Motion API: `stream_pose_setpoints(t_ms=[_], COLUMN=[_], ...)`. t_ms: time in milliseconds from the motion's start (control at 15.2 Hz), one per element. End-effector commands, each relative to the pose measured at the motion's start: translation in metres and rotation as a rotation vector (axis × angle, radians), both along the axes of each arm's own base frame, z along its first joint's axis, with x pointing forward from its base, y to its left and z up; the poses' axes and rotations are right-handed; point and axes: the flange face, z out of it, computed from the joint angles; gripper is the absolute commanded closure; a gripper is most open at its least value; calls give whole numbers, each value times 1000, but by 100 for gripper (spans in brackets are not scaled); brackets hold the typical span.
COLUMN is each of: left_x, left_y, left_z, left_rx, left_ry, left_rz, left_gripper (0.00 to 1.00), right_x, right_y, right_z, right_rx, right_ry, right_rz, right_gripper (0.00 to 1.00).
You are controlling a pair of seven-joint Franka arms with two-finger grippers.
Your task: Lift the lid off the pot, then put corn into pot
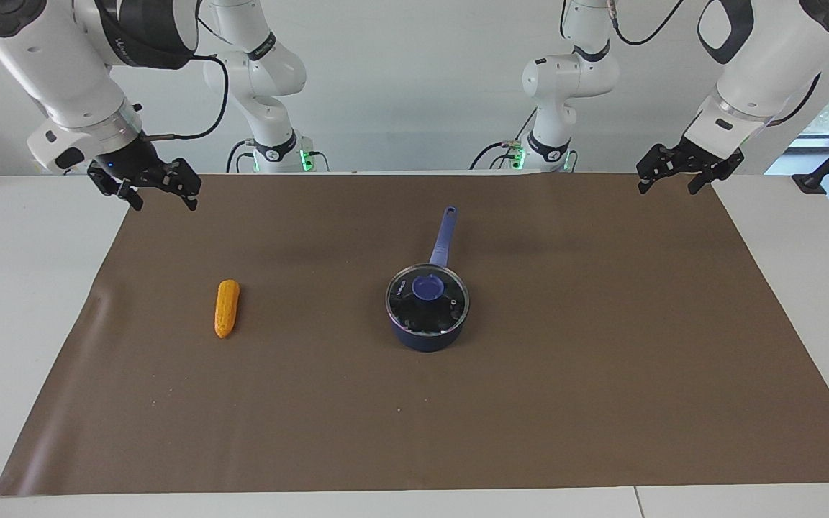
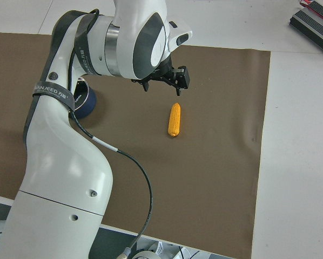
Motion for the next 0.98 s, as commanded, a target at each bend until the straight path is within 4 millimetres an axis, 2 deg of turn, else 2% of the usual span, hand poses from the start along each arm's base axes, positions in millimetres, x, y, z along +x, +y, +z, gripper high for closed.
stream_pose_setpoints(t_ms=[0,131,393,459,525,656,721,852,918], left_x=[-4,-4,-4,-2,2,7,18,40,56], left_y=[-4,0,-10,-14,-27,-74,-109,-198,-241], left_z=[5,4,4,5,7,6,-9,-25,-45], left_rx=[5,4,1,-2,-10,-51,-76,-87,-81], left_ry=[-13,-11,-22,-35,-73,-98,-73,-48,-28], left_rz=[4,9,-6,-12,-29,15,70,92,110], left_gripper=[0,0,0,0,0,0,0,0,0], right_x=[-2,-1,1,2,2,7,9,13,15], right_y=[-1,-1,1,1,2,16,31,39,51], right_z=[3,4,1,-2,-9,-39,-56,-90,-112], right_rx=[1,3,4,7,14,14,14,12,10], right_ry=[-2,-4,-21,-35,-57,-83,-93,-107,-118], right_rz=[24,24,21,18,16,37,63,68,56], right_gripper=[0,0,0,0,0,0,0,0,0])
